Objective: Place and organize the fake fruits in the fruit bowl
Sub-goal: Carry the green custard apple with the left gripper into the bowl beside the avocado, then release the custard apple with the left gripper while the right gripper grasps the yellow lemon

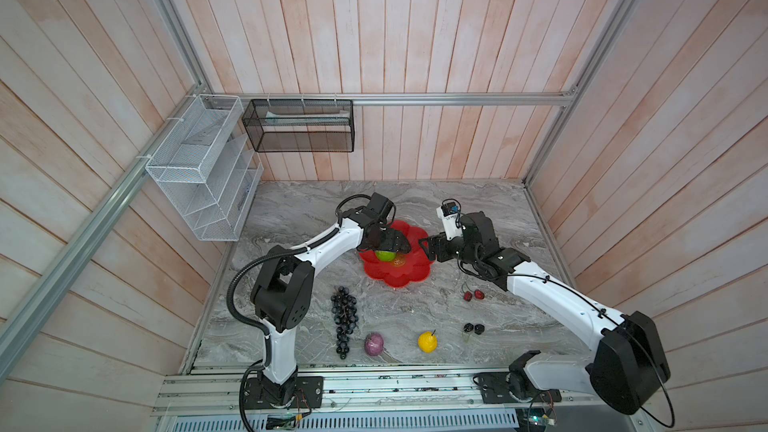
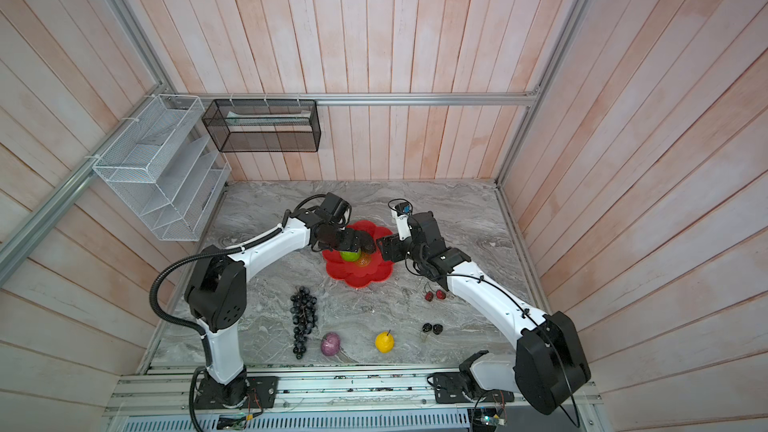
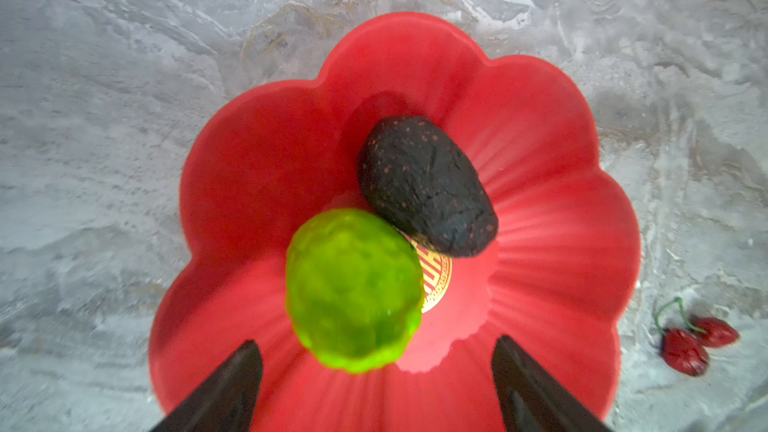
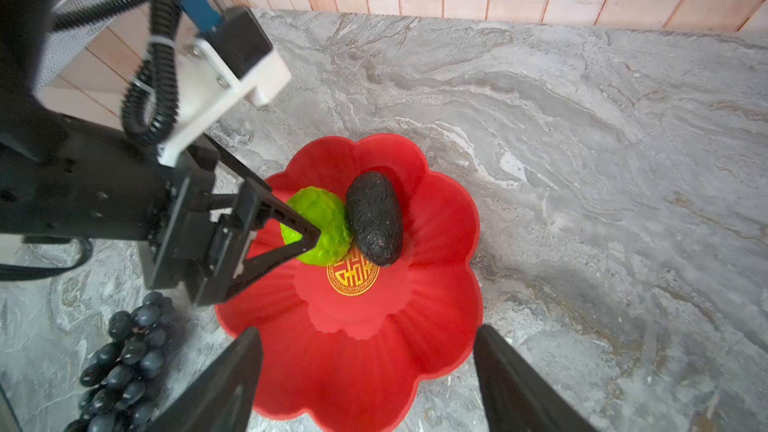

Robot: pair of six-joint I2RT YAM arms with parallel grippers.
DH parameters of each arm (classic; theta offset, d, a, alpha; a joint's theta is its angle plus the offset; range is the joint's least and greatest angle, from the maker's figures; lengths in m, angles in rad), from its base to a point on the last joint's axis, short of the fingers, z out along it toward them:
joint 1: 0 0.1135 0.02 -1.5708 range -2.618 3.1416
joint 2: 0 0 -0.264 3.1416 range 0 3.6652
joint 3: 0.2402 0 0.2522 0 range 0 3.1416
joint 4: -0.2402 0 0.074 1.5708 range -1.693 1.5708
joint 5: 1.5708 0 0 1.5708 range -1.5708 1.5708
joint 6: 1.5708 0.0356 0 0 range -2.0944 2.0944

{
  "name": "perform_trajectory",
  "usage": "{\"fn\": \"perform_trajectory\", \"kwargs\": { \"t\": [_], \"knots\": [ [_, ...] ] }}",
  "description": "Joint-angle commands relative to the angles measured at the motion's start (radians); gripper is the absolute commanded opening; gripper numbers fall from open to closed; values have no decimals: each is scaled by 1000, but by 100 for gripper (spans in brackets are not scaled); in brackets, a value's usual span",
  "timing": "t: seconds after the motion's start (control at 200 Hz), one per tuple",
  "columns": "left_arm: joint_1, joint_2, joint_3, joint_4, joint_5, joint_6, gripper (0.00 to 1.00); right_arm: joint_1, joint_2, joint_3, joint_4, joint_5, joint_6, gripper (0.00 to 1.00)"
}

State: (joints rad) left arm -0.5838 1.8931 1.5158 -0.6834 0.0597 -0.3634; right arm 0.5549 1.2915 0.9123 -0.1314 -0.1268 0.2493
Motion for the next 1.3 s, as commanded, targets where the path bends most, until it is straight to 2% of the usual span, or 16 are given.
{"fn": "perform_trajectory", "kwargs": {
  "t": [0.0,0.175,0.305,0.43,0.595,0.755,0.87,1.085,1.15,1.295],
  "knots": [
    [-7,-105,-79,-16,-39,-23,89,43,-48,-17,-93,33,45,80],
    [-36,-305,-265,68,-123,-104,88,153,-98,-67,-261,88,150,79],
    [-34,-430,-393,167,-136,-183,88,312,-146,-96,-376,174,281,79],
    [-33,-471,-414,199,-163,-210,88,427,-154,-155,-451,198,389,80],
    [-18,-472,-395,193,-185,-179,88,520,-134,-232,-429,131,440,80],
    [-1,-474,-405,195,-181,-170,88,537,-83,-271,-401,78,423,78],
    [4,-473,-411,200,-169,-177,88,536,-43,-283,-354,83,397,74],
    [6,-466,-398,182,-167,-171,88,537,52,-289,-302,39,368,62],
    [7,-466,-391,175,-169,-167,88,537,57,-289,-296,38,361,56],
    [9,-468,-382,167,-176,-158,88,536,45,-291,-296,43,360,48]
  ]
}}
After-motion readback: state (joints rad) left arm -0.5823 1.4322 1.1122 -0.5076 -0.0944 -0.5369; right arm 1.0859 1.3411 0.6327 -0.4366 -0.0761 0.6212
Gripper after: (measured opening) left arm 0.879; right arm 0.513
